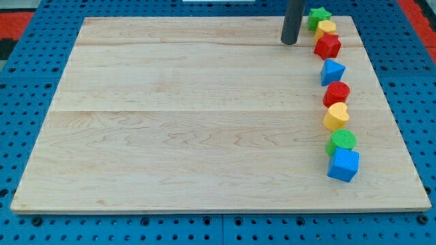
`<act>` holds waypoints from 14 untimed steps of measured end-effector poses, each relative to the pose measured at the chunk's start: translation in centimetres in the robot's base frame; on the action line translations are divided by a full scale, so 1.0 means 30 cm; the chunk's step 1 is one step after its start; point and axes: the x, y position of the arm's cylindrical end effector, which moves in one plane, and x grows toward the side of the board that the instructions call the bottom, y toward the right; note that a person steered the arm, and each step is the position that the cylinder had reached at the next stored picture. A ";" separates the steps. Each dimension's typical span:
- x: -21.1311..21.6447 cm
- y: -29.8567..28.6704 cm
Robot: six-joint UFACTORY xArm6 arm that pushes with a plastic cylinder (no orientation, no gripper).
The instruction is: Move your arm to the center of the board
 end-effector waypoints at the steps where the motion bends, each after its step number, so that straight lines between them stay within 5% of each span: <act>1: 0.000 0.000; 4: 0.012 0.016; 6: 0.275 -0.120; 7: 0.240 -0.179; 10: -0.220 -0.339; 11: -0.239 -0.335; 12: -0.153 -0.278; 14: 0.510 -0.384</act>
